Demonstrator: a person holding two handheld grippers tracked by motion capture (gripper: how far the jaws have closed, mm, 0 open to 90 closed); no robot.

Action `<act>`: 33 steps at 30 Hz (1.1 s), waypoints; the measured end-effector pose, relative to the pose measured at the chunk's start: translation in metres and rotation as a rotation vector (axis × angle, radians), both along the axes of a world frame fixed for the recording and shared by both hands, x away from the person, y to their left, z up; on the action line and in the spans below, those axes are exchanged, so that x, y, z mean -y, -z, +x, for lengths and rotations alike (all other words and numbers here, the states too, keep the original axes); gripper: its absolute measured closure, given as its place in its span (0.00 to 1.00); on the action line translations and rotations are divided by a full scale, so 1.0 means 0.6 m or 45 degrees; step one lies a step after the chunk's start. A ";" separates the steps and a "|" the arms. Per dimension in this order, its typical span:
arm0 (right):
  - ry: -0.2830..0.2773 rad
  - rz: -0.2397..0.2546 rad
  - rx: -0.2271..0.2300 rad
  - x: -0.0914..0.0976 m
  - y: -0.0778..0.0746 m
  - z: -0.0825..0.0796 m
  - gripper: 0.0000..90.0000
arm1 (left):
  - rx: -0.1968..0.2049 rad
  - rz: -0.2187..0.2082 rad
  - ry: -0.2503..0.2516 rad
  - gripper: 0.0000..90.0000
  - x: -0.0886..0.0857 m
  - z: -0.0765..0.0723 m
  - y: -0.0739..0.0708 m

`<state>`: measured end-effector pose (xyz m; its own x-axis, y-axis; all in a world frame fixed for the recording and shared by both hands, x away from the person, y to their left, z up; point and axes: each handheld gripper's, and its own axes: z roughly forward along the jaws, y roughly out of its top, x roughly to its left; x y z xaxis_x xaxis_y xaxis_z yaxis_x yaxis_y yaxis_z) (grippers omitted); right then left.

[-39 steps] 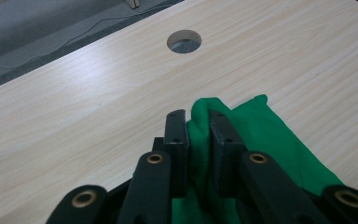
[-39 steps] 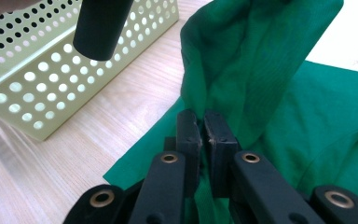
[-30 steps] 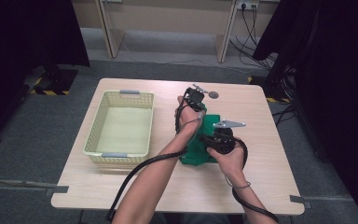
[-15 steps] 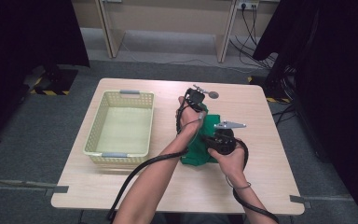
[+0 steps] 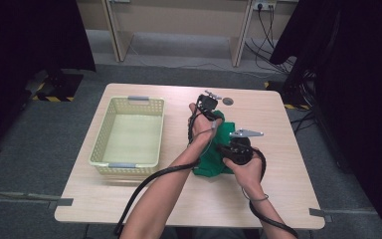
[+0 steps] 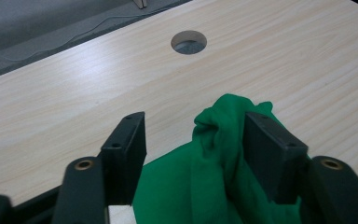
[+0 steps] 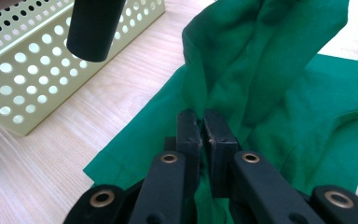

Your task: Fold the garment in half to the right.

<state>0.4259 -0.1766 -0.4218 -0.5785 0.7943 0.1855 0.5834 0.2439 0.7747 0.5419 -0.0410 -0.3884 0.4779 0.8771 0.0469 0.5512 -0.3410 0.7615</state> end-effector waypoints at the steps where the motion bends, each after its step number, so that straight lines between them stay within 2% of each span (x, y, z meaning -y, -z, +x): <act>1: 0.003 0.001 -0.002 0.001 0.000 0.001 0.96 | 0.004 -0.015 -0.018 0.36 -0.001 0.000 -0.003; 5: 0.013 0.002 -0.001 0.004 0.002 0.002 0.96 | 0.023 -0.031 -0.040 0.26 -0.005 -0.002 -0.010; 10: 0.028 0.001 0.000 0.008 0.004 0.002 0.96 | 0.072 -0.053 -0.059 0.22 -0.016 -0.008 -0.025; 15: 0.049 0.003 -0.002 0.012 0.005 0.002 0.96 | 0.114 -0.081 -0.076 0.21 -0.032 -0.022 -0.038; 18: 0.055 0.004 0.001 0.014 0.006 0.002 0.95 | 0.115 -0.088 -0.072 0.21 -0.038 -0.027 -0.040; 24: 0.084 0.003 0.005 0.023 0.008 -0.001 0.94 | 0.149 -0.113 -0.077 0.21 -0.056 -0.045 -0.043; 32: 0.118 -0.004 0.004 0.039 0.010 -0.006 0.92 | 0.171 -0.108 -0.066 0.21 -0.068 -0.063 -0.042; 33: 0.127 -0.012 0.001 0.042 0.010 -0.007 0.90 | 0.176 -0.092 -0.057 0.21 -0.068 -0.067 -0.039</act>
